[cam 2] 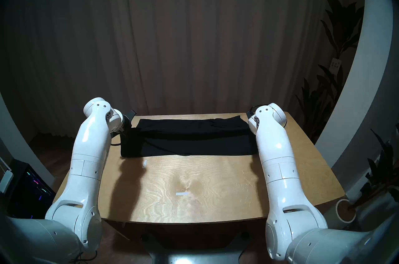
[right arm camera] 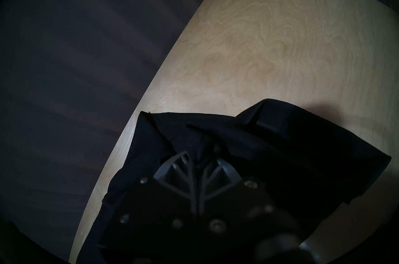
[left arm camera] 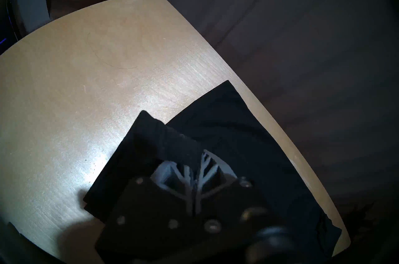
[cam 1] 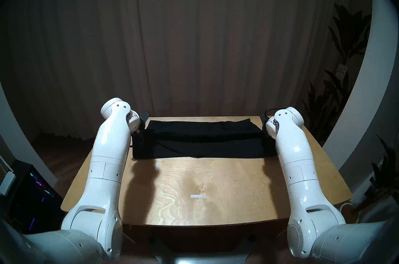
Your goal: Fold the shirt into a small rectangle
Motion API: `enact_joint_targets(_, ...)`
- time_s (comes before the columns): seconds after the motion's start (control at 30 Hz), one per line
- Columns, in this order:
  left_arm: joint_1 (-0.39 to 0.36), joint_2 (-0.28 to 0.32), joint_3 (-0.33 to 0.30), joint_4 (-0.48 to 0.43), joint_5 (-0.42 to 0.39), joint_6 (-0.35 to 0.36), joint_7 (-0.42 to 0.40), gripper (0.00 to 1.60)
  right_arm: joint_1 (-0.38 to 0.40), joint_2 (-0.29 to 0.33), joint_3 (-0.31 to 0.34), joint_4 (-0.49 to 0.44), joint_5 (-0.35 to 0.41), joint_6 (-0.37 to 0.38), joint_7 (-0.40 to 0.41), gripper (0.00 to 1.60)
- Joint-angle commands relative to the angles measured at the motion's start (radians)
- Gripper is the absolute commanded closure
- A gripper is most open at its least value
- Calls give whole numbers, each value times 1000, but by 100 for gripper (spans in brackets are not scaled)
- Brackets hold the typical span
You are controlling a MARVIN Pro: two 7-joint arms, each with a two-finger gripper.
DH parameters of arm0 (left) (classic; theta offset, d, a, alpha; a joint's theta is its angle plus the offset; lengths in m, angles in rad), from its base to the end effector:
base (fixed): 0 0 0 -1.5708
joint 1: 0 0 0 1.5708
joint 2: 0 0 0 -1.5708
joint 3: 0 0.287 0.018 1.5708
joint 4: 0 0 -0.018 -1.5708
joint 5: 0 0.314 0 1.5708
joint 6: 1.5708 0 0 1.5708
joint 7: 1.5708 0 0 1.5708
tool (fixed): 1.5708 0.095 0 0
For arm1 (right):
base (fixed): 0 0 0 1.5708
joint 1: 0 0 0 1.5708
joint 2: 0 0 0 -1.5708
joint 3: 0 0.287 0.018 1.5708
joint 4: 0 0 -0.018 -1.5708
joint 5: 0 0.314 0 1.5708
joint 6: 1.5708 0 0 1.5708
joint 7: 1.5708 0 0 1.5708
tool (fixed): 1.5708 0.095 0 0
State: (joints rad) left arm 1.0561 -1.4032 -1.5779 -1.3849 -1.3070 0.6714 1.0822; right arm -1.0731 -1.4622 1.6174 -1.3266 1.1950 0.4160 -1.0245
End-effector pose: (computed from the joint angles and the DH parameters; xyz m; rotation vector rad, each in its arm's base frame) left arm 0.5186 0.0736 -0.2236 2.5214 1.1805 1.0036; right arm 0.5223 -0.0781 -0.2465 -2.3176 1.4863 -1.1027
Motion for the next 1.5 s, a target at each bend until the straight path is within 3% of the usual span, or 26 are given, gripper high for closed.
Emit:
enact_joint_targets(0.0, -113, -8, 21, 36, 17, -12, -1, 160, 114, -4, 8, 34, 0, -13, -27, 160)
enact_joint_targets(0.9, -299, -35, 97, 298, 65, -36, -13, 160, 298, -25, 39, 277, 3, -54, -93, 160)
enact_joint_targets(1.47, -379, -49, 129, 477, 86, -87, -110, 160, 350, -51, 57, 389, 19, -102, 10, 160)
